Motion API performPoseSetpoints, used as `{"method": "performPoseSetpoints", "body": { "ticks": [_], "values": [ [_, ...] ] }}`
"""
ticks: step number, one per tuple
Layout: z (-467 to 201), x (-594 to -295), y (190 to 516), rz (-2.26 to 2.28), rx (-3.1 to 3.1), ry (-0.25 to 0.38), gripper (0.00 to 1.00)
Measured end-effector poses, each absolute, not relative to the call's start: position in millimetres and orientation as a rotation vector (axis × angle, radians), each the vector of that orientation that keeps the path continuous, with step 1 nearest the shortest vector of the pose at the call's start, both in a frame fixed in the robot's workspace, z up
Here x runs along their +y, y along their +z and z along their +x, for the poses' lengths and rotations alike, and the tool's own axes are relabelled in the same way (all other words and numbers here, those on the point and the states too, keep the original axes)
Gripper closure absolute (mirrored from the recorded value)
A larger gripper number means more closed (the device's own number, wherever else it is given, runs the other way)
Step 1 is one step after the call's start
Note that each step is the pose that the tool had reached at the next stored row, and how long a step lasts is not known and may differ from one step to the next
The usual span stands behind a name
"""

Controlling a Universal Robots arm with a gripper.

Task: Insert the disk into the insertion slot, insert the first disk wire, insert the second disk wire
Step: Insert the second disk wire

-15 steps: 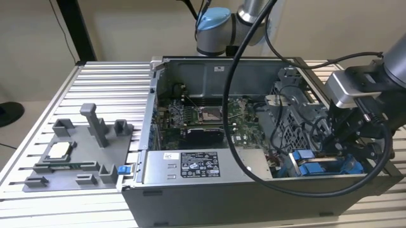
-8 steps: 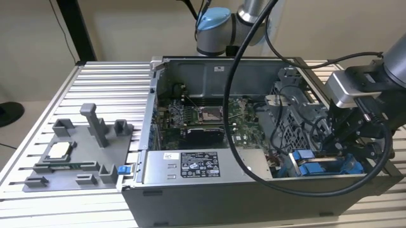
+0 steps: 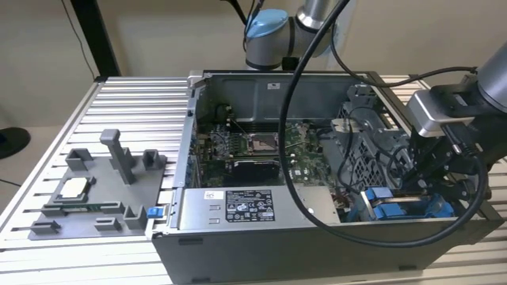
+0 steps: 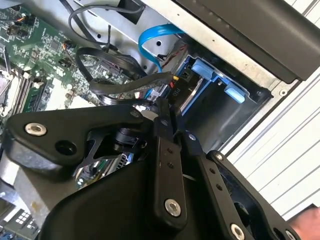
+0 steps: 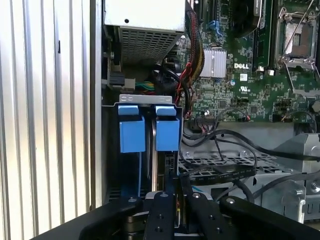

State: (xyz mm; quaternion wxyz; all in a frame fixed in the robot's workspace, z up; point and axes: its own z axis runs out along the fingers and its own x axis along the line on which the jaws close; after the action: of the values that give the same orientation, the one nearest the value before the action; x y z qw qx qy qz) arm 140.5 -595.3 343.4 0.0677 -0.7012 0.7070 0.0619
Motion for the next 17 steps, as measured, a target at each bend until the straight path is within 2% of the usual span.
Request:
{"method": "performPoseSetpoints", "body": {
  "ticks": [17],
  "values": [
    [141.1, -595.2, 339.4, -2.116, 2.125, 0.185, 1.0]
  ]
}}
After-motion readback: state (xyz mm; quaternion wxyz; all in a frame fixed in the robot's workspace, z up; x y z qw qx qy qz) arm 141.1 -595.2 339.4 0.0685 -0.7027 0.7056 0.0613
